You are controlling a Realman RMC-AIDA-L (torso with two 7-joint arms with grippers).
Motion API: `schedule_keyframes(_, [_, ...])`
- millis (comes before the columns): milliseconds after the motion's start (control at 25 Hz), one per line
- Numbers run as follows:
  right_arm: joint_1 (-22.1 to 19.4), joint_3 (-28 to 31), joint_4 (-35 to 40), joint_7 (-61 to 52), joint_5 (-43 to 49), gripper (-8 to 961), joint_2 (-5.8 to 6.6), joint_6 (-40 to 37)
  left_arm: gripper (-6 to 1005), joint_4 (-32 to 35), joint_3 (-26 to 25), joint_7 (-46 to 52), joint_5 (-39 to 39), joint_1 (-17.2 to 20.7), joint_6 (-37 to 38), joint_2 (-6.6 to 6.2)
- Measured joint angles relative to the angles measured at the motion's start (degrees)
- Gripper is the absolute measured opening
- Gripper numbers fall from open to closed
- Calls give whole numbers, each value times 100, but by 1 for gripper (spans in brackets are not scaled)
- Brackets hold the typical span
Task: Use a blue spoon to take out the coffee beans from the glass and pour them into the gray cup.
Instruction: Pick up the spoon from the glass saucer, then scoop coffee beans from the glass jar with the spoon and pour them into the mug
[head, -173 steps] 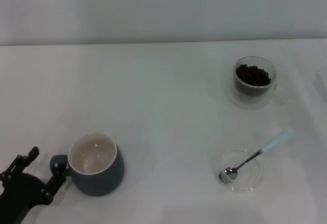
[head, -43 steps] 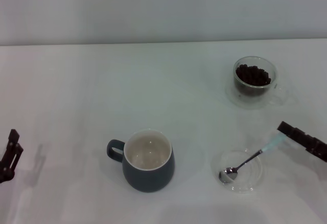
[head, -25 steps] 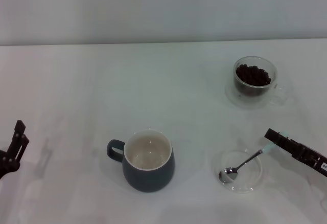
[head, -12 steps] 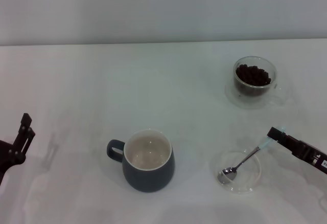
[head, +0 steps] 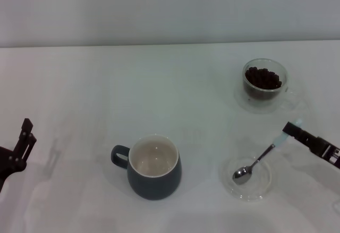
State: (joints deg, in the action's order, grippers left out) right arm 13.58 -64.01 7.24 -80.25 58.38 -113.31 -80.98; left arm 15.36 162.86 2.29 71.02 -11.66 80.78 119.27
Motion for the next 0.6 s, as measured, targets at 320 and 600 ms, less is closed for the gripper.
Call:
schedule_keyframes(320, [60, 297, 415, -66, -89, 144, 186, -484, 770, -7, 0, 0, 0, -24, 46, 0])
schedule_keyframes(600, [211, 954, 1604, 476, -76, 145, 232, -543, 771, -7, 0, -20, 0, -25, 7, 2])
